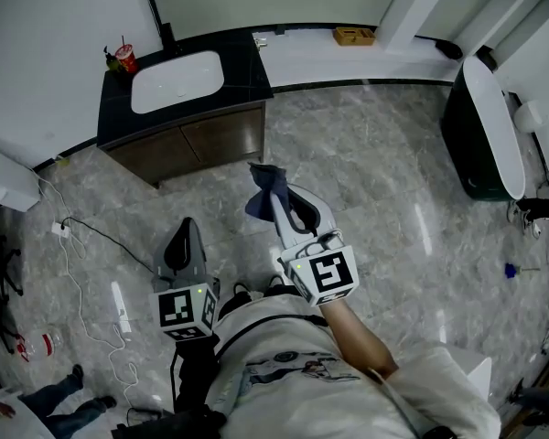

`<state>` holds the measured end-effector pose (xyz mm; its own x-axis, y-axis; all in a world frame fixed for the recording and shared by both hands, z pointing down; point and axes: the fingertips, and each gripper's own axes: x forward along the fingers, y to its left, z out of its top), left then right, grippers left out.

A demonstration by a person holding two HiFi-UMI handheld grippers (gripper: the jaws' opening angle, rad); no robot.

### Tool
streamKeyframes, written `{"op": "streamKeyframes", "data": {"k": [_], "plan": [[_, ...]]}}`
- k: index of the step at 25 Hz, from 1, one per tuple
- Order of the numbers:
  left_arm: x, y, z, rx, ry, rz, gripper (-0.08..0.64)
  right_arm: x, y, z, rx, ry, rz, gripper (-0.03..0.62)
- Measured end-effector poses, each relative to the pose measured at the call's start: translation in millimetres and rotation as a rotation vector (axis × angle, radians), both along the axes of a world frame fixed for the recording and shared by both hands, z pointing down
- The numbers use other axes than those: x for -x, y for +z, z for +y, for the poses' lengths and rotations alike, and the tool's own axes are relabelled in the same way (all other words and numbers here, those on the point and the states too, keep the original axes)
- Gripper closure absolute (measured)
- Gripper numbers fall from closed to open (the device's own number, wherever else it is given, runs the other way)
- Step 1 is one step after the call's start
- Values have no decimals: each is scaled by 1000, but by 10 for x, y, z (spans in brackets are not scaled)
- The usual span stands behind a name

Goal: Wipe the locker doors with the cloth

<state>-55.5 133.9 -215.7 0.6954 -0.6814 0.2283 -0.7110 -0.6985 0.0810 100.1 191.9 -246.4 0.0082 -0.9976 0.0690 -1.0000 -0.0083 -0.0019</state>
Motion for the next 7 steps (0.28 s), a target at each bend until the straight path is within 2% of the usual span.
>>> {"op": "streamKeyframes", "data": {"k": [7], "plan": [[-96, -10, -8, 1, 0, -2, 557, -88, -31, -22, 19, 12, 5, 543]]}}
